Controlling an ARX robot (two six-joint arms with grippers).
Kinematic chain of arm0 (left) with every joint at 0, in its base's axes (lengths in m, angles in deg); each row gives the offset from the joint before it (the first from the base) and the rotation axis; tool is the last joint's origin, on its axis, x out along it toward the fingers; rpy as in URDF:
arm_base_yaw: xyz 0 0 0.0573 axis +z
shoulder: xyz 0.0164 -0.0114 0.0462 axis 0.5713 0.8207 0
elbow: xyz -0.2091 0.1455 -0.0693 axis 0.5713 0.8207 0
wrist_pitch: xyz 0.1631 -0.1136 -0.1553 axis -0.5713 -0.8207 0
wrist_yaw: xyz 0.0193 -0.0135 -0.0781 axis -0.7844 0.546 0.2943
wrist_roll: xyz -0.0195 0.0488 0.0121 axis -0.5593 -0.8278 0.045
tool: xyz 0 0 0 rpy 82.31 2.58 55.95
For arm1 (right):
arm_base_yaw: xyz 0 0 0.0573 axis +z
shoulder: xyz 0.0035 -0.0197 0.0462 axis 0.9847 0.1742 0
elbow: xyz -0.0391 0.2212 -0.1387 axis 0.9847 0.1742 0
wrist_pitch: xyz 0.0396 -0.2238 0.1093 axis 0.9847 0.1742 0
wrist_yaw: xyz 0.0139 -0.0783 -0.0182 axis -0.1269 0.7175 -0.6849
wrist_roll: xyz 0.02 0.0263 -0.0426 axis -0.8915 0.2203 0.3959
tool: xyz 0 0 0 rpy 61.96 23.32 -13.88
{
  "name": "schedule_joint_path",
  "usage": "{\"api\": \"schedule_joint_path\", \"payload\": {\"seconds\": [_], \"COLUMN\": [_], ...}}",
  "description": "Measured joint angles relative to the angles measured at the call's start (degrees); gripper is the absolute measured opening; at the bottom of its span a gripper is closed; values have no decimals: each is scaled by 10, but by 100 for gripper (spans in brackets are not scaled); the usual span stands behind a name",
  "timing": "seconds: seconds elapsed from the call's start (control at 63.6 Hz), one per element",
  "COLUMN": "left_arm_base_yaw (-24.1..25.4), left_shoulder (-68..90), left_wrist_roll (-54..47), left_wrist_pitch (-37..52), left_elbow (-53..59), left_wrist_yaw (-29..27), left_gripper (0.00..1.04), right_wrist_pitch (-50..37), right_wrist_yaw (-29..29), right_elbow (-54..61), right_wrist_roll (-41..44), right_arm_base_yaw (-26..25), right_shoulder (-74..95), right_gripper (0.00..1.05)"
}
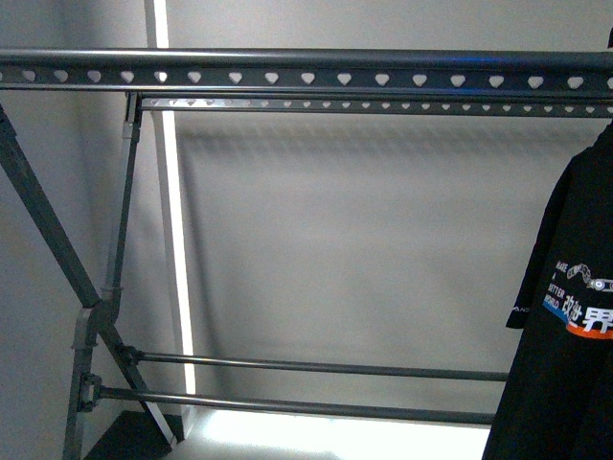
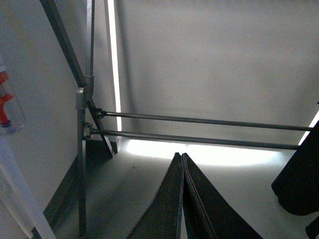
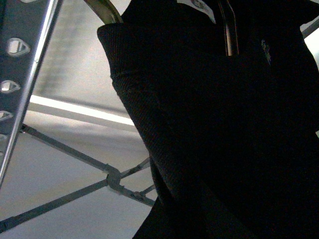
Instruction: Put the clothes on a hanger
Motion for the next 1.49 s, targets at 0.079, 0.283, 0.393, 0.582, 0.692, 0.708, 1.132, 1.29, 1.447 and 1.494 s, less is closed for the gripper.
{"api": "schedule_joint_path", "payload": {"seconds": [0.079, 0.283, 0.393, 0.582, 0.692, 0.708, 1.132, 1.29, 1.447, 1.494], "left_arm_base_yaw": [0, 0, 0, 0, 0, 0, 0, 0, 0, 0], "left_shoulder": [-24, -89, -118, -154, -180, -181, -306, -307, -307, -307], "left_wrist_roll": [0, 0, 0, 0, 0, 0, 0, 0, 0, 0], "left_wrist_pitch": [-22, -84, -111, -146, -172, -174, -304, -304, -304, -304], "left_elbow": [0, 0, 0, 0, 0, 0, 0, 0, 0, 0], "left_wrist_yaw": [0, 0, 0, 0, 0, 0, 1, 1, 1, 1], "left_gripper": [4, 4, 4, 4, 4, 4, 4, 4, 4, 4], "right_wrist_pitch": [-11, -61, -112, -277, -501, -516, -350, -355, -353, -352], "right_wrist_yaw": [3, 10, 41, 101, 165, 166, 210, 233, 291, 292], "right_elbow": [25, 116, 176, 315, 487, 500, 968, 1009, 1039, 1046], "right_wrist_roll": [2, 18, 49, 129, 225, 232, 433, 436, 438, 438], "right_arm_base_yaw": [3, 16, 23, 28, 25, 25, 118, 143, 201, 206], "right_shoulder": [0, -33, -76, -189, -356, -370, -859, -902, -932, -942], "right_gripper": [3, 16, 36, 65, 92, 93, 33, 3, 2, 2]}}
